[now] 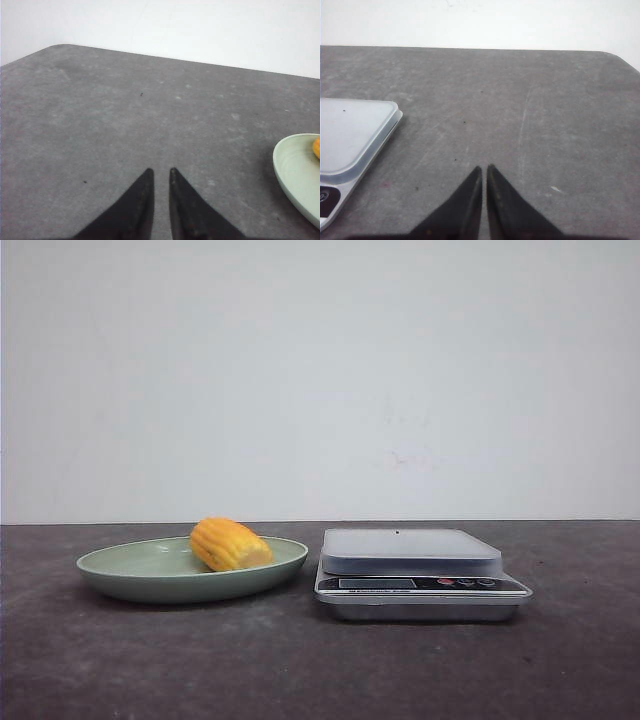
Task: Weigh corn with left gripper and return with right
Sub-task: 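Move the left gripper toward the yellow corn on the green plate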
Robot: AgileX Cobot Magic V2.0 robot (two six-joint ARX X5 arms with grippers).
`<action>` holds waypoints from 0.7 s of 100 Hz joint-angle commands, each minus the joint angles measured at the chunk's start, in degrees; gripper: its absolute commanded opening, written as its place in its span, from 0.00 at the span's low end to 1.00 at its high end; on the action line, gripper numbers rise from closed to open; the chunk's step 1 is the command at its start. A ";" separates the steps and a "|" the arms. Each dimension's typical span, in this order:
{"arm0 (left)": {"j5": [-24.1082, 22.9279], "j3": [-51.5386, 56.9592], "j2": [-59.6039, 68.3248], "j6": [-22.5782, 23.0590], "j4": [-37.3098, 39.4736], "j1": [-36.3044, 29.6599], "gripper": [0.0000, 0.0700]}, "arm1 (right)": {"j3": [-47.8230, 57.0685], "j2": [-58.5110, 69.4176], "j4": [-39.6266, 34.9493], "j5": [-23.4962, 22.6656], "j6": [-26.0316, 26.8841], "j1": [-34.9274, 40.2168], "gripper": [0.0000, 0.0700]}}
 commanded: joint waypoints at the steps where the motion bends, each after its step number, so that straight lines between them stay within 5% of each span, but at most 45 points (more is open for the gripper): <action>1: 0.09 -1.01 0.00 -0.37 1.07 0.13 0.02 | -0.09 -0.13 -0.02 -0.20 1.27 -0.07 0.01; 30: 0.13 -1.01 0.02 -0.79 0.83 0.13 0.02 | -0.09 -0.13 0.42 -0.22 3.89 -0.07 0.01; 51: 2.34 2.82 0.70 -9.55 0.33 -0.07 0.02 | 3.98 0.22 0.13 -1.42 11.19 0.00 0.01; 70: 4.26 18.12 9.16 -15.96 -1.55 -1.01 0.02 | 16.83 6.73 -1.55 -3.65 17.09 0.48 0.00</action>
